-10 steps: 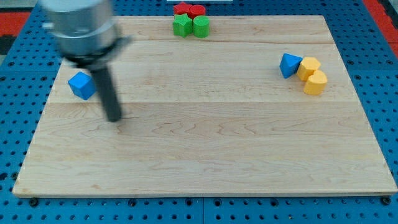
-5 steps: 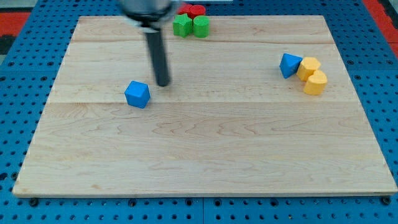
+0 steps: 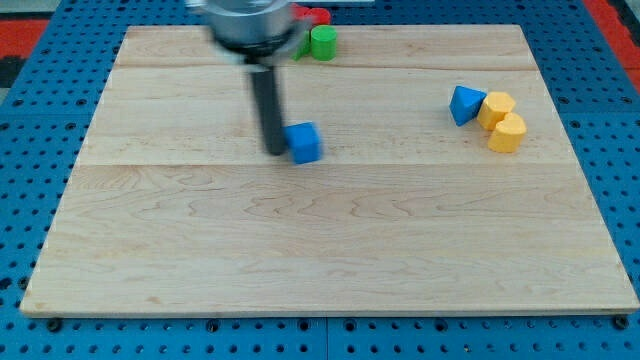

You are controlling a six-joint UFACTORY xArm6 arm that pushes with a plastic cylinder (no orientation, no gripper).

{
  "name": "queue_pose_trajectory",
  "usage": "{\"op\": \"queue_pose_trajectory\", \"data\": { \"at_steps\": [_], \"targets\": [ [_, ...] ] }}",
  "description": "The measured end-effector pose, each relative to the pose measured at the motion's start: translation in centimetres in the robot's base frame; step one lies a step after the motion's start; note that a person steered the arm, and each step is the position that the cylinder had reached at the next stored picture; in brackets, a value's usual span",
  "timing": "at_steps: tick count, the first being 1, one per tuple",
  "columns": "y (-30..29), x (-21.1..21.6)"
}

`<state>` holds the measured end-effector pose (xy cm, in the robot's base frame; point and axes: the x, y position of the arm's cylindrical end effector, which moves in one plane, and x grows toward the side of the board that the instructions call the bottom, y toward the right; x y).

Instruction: Move the blue cube to the group of blocks

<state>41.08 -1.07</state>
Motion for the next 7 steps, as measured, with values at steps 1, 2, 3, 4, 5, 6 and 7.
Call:
{"op": "queue_pose_trajectory", "data": {
  "at_steps": [1, 2, 3, 4, 5, 6, 7],
  "targets": [
    [9.1, -0.8],
    [11.0, -0.7],
    [9.7, -0.3],
    [14.1, -0.8],
    [17.7, -1.0],
    [17.4, -1.0],
    [12.9, -0.9]
  ]
}}
